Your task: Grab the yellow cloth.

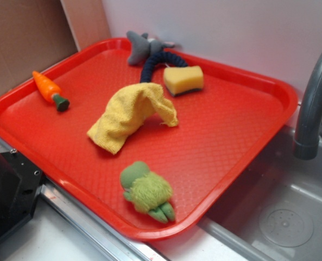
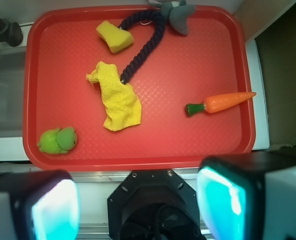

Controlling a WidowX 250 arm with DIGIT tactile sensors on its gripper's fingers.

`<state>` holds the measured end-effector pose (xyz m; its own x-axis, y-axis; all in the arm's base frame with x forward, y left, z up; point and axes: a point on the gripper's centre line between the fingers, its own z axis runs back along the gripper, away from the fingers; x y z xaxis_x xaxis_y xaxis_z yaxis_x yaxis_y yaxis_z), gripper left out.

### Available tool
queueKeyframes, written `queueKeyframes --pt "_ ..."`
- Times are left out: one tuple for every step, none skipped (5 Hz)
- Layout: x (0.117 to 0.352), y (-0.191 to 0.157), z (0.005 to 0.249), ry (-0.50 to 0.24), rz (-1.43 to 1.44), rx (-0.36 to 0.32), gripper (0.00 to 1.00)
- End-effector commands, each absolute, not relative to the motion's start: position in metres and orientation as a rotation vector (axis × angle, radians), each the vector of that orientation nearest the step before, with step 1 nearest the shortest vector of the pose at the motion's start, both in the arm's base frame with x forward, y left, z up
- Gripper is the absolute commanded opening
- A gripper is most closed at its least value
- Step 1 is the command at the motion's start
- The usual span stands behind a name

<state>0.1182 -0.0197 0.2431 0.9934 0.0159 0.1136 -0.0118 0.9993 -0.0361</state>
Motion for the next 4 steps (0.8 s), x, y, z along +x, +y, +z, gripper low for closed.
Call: queueKeyframes --pt "0.118 -0.020 0.243 -0.114 0.014 -0.035 1.00" --pt "0.153 -0.027 0.210 -0.130 -0.150 -0.124 1.00" --pt "0.180 -0.041 0.171 -0.128 -0.254 -0.095 1.00" --pt "0.200 -0.040 0.135 -0.133 -0.305 -0.067 1.00"
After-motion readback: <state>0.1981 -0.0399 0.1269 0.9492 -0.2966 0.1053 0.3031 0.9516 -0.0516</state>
